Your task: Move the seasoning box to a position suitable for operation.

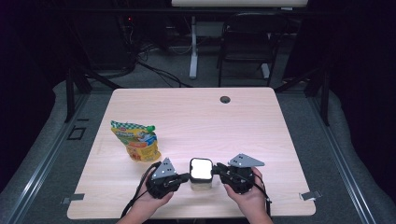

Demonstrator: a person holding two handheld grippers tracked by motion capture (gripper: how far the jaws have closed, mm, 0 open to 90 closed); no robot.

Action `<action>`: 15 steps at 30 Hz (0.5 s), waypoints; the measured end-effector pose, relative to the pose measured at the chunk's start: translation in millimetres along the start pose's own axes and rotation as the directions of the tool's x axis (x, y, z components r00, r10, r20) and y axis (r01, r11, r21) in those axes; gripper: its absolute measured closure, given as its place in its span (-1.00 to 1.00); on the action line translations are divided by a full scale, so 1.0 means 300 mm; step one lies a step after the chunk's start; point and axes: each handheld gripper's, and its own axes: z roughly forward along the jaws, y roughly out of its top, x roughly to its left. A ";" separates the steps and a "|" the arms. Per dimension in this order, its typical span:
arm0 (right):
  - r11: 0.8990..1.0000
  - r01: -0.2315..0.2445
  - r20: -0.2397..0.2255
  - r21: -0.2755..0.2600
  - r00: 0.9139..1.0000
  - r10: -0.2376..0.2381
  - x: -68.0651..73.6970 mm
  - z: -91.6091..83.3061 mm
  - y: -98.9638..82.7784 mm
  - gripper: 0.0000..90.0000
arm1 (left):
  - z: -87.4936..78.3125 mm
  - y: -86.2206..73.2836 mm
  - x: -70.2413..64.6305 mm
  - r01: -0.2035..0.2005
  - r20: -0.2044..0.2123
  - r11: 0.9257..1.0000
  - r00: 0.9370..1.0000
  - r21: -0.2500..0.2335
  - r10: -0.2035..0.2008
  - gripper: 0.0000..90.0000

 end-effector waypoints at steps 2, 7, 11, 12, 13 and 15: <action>1.000 0.003 0.005 -0.001 1.000 -0.003 -0.001 0.000 0.000 0.72 | -0.001 0.002 0.000 -0.007 -0.002 1.000 1.000 -0.001 0.007 0.99; 1.000 0.017 0.000 -0.001 1.000 -0.017 0.005 -0.006 0.000 0.66 | -0.002 0.006 -0.002 -0.006 0.001 1.000 1.000 -0.002 0.006 0.99; 0.999 0.052 0.007 -0.007 0.999 -0.052 0.018 -0.017 -0.003 0.56 | -0.004 0.015 -0.001 -0.010 -0.001 1.000 1.000 -0.004 0.010 0.99; 0.998 0.054 0.005 -0.009 0.999 -0.054 0.020 -0.018 -0.005 0.55 | -0.003 0.016 0.001 -0.014 0.004 1.000 1.000 -0.010 0.014 0.99; 0.998 0.060 -0.001 -0.007 0.998 -0.060 0.021 -0.022 -0.005 0.52 | -0.003 0.017 0.001 -0.010 0.005 1.000 1.000 -0.012 0.010 0.99; 0.998 0.064 -0.010 -0.009 0.998 -0.065 0.025 -0.026 -0.008 0.47 | -0.006 0.023 0.003 -0.009 0.005 1.000 1.000 -0.016 0.009 0.98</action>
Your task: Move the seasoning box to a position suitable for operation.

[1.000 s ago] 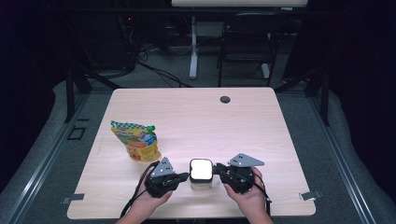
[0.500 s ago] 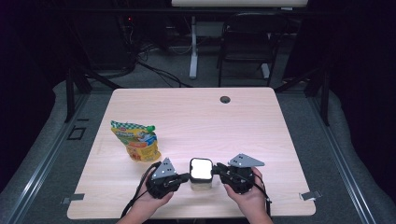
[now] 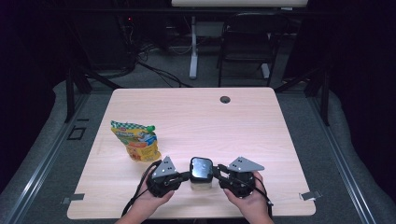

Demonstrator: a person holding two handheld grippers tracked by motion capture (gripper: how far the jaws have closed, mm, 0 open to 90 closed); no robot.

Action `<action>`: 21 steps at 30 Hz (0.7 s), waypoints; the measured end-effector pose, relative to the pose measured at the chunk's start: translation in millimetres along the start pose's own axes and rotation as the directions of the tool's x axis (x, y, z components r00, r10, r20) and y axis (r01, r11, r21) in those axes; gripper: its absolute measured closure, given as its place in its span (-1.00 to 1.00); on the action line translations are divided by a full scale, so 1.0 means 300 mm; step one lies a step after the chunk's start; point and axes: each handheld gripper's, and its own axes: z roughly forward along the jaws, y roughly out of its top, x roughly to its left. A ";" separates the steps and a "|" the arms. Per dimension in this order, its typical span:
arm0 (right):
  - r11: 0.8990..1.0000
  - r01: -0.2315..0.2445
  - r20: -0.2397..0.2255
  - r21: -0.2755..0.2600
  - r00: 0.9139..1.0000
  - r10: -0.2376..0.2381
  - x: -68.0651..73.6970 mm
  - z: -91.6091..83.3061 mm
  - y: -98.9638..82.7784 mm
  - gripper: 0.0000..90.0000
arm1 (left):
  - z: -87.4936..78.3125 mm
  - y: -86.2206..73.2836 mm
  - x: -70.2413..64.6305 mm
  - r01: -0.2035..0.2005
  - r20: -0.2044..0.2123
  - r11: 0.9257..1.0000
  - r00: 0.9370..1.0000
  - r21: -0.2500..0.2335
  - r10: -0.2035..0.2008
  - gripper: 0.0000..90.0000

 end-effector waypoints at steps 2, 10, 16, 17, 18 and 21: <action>1.000 0.009 -0.008 0.000 1.000 -0.009 0.006 -0.004 -0.003 0.38 | 0.000 0.003 0.001 -0.001 0.001 1.000 1.000 -0.006 0.001 0.98; 0.997 0.071 -0.046 0.010 0.996 -0.070 0.032 -0.008 -0.009 0.15 | -0.004 0.015 0.004 -0.004 0.004 1.000 1.000 -0.017 0.004 0.98; 0.993 0.116 -0.048 0.028 0.992 -0.114 0.057 -0.001 -0.012 0.10 | -0.004 0.019 0.002 -0.008 -0.001 1.000 1.000 -0.013 0.008 0.98; 0.992 0.123 -0.044 0.030 0.992 -0.122 0.059 -0.001 -0.011 0.10 | -0.004 0.020 0.001 -0.007 -0.001 1.000 1.000 -0.014 0.007 0.98; 0.993 0.119 -0.043 0.025 0.992 -0.118 0.062 0.002 -0.012 0.09 | -0.004 0.020 0.002 -0.008 0.006 1.000 1.000 -0.013 0.008 0.98; 0.991 0.127 -0.039 0.037 0.991 -0.126 0.065 0.006 -0.013 0.04 | -0.004 0.021 0.000 -0.003 0.008 1.000 1.000 -0.021 0.003 0.98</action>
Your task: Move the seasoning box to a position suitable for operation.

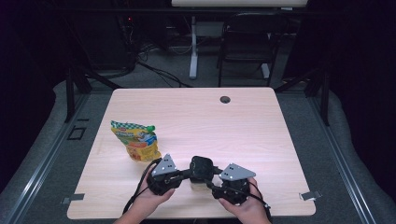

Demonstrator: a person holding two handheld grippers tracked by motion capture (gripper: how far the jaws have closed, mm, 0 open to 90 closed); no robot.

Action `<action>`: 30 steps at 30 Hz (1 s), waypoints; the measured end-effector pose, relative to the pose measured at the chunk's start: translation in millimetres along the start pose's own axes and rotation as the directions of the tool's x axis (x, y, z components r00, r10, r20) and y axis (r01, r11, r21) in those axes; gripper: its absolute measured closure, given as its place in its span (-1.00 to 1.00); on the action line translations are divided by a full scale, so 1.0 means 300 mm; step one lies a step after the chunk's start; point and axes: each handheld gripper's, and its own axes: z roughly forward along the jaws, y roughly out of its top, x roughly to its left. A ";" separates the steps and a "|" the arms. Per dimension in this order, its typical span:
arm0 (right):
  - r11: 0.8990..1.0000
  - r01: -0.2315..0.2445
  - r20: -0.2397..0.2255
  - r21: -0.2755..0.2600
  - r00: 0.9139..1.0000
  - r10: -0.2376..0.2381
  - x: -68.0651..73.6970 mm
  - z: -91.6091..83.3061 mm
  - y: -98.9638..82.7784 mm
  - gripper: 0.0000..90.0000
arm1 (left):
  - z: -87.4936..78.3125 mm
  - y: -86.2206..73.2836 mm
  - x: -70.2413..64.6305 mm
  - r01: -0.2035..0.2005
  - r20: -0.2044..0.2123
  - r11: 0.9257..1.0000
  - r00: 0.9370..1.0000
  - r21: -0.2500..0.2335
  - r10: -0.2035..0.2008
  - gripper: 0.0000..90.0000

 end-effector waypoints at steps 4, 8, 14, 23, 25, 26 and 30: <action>1.000 0.012 0.013 0.007 1.000 -0.012 0.006 0.007 0.000 -0.01 | -0.001 0.003 -0.001 -0.005 0.001 1.000 1.000 -0.002 0.005 0.98; 1.000 0.010 0.021 0.003 1.000 -0.010 0.012 0.011 0.000 -0.02 | 0.000 0.003 -0.001 -0.003 0.003 1.000 1.000 -0.006 0.003 0.98; 1.000 0.018 0.044 0.009 0.999 -0.018 0.018 0.017 0.001 -0.03 | 0.003 0.002 -0.002 -0.002 0.006 1.000 1.000 -0.004 0.002 0.98; 1.000 0.027 0.068 -0.004 0.997 -0.027 0.029 0.025 0.002 -0.03 | 0.008 0.001 -0.003 -0.002 0.006 1.000 1.000 0.003 0.002 0.97; 1.000 0.029 0.074 0.000 0.997 -0.029 0.031 0.025 0.002 -0.03 | 0.010 -0.001 -0.002 -0.005 0.008 1.000 1.000 0.004 0.005 0.97; 1.000 0.030 0.073 0.000 0.997 -0.030 0.031 0.025 0.002 -0.03 | 0.011 -0.002 -0.002 -0.002 0.008 1.000 1.000 0.006 0.002 0.97; 1.000 0.030 0.078 -0.003 0.997 -0.029 0.031 0.026 0.001 -0.03 | 0.018 -0.006 -0.005 -0.005 0.011 1.000 1.000 0.014 0.005 0.97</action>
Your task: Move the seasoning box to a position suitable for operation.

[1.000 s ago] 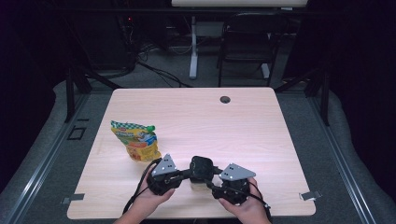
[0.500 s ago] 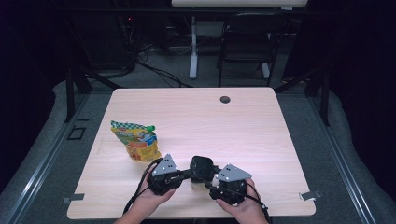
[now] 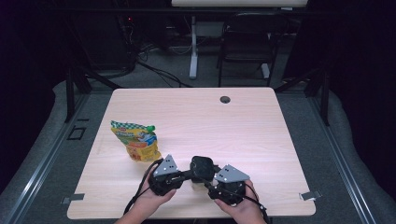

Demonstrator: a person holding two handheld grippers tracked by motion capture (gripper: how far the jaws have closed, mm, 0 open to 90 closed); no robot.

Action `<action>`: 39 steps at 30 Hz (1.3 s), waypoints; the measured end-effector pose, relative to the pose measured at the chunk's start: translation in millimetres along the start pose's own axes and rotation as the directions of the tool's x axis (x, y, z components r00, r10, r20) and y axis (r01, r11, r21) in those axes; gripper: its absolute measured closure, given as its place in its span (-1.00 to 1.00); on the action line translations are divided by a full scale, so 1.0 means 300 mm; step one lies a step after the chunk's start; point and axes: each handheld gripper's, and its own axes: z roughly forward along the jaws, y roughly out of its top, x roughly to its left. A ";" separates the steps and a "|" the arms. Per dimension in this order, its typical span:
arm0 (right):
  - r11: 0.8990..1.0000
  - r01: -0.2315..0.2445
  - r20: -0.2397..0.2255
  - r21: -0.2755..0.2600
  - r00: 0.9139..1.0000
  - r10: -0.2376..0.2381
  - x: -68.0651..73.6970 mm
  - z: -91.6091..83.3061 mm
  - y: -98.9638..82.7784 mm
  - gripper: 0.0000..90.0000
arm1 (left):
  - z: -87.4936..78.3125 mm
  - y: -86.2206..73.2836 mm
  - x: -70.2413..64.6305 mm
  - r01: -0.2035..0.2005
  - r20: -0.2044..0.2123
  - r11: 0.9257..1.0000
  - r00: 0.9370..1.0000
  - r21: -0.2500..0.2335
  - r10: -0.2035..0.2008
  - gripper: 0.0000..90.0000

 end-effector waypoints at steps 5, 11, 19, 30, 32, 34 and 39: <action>1.000 -0.004 0.003 -0.006 1.000 0.004 -0.003 -0.004 0.000 -0.03 | 0.007 -0.003 -0.003 -0.001 0.002 1.000 1.000 0.005 0.001 0.97; 1.000 -0.014 0.006 -0.013 1.000 0.014 -0.009 -0.010 0.003 -0.01 | 0.009 -0.006 -0.003 0.001 0.005 1.000 1.000 -0.003 -0.001 0.97; 1.000 -0.016 0.011 0.009 1.000 0.015 -0.021 -0.026 0.018 0.03 | 0.010 -0.004 -0.005 -0.004 -0.002 1.000 1.000 0.003 0.004 0.98; 0.997 -0.075 0.012 -0.028 0.997 0.075 -0.049 -0.065 0.009 0.22 | 0.010 -0.003 -0.004 -0.011 0.003 1.000 1.000 0.003 0.011 0.98; 0.995 -0.087 0.014 -0.039 0.996 0.088 -0.053 -0.073 0.002 0.25 | 0.010 -0.003 -0.005 -0.010 0.002 1.000 1.000 0.002 0.010 0.98; 0.995 -0.092 0.020 -0.048 0.995 0.093 -0.058 -0.079 -0.004 0.27 | 0.010 -0.003 -0.004 -0.011 0.003 1.000 1.000 0.004 0.011 0.98; 0.989 -0.128 0.014 -0.081 0.992 0.129 -0.072 -0.092 -0.019 0.42 | 0.011 -0.005 -0.004 -0.006 0.004 1.000 1.000 -0.003 0.006 0.98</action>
